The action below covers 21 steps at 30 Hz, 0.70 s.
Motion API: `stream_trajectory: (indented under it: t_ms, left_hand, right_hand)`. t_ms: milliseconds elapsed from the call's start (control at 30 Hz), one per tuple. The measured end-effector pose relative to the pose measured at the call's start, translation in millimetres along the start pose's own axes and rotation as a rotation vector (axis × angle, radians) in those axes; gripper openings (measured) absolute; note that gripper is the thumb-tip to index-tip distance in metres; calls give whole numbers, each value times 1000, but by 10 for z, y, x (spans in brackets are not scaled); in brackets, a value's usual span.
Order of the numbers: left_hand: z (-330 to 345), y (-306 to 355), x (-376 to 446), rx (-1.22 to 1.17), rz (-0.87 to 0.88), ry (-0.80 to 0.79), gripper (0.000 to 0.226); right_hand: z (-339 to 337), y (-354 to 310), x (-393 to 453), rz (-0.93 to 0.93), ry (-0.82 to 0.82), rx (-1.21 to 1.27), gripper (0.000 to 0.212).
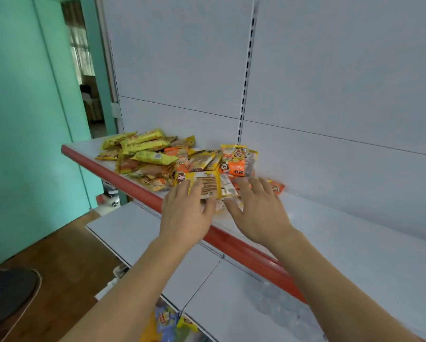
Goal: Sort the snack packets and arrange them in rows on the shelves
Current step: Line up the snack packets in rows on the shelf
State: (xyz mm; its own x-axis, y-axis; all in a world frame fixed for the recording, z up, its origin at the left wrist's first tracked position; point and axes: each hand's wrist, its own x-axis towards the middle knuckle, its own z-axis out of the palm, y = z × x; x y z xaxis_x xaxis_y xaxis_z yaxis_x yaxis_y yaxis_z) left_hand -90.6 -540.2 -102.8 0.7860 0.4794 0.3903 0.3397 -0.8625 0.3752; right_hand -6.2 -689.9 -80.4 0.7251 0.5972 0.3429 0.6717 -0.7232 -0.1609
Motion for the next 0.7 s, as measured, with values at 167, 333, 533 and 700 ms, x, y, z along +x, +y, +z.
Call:
stream_trajectory:
  t_ms: [167, 333, 533, 700]
  left_hand:
    - [-129, -529, 622, 35, -39, 30, 60]
    - [-205, -1080, 1103, 28, -88, 35, 56]
    - [-256, -1751, 1624, -18, -104, 10, 55]
    - [-250, -2252, 2061, -62, -49, -149, 43]
  right_hand:
    - [269, -345, 845, -59, -5, 49, 68]
    - [567, -794, 1564, -149, 38, 70, 74]
    - [885, -1392, 2203, -208, -35, 44, 59]
    - [1049, -1746, 2609, -115, -203, -122, 27]
